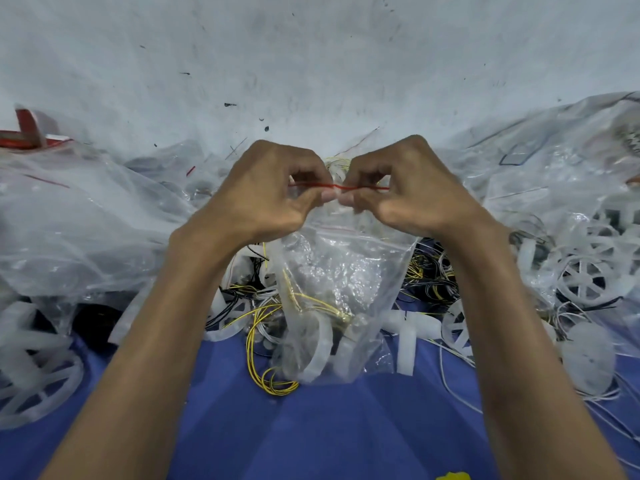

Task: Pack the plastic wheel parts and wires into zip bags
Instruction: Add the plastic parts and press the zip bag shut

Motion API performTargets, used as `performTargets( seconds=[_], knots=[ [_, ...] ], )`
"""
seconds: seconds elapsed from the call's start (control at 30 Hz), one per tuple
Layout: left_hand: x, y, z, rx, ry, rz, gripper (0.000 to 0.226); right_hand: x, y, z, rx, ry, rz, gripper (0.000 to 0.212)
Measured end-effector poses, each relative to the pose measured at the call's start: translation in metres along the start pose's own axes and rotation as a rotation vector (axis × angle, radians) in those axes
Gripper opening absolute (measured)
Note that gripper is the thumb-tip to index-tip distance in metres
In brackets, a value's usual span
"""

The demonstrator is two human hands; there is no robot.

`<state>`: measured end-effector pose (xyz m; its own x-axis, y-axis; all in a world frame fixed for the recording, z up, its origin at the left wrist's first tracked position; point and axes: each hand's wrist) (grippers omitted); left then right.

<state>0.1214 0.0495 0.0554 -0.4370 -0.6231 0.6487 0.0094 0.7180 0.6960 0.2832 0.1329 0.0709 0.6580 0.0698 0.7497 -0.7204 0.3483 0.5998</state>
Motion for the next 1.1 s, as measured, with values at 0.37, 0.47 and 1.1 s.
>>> performTargets(
  seconds=[0.37, 0.47, 1.1],
  knots=[
    [0.003, -0.004, 0.016, -0.033, -0.044, 0.119, 0.015, -0.031, 0.006, -0.005, 0.083, -0.091, 0.008, 0.012],
    [0.006, -0.004, 0.020, -0.001, -0.102, 0.129, 0.019, -0.032, 0.006, -0.010, 0.083, -0.073, -0.051, 0.012],
    [0.015, -0.009, 0.047, 0.204, -0.183, 0.107, 0.022, 0.002, -0.014, -0.032, -0.002, -0.095, -0.079, 0.019]
  ],
)
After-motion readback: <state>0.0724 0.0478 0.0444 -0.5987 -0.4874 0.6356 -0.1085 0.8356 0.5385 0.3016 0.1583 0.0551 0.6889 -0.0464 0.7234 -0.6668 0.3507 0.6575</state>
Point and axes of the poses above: each hand's wrist, its own y-axis towards the middle knuckle, its own x-axis out of the back of the hand, z = x × y, and after that the axes turned 2 degrees about y, right-handed
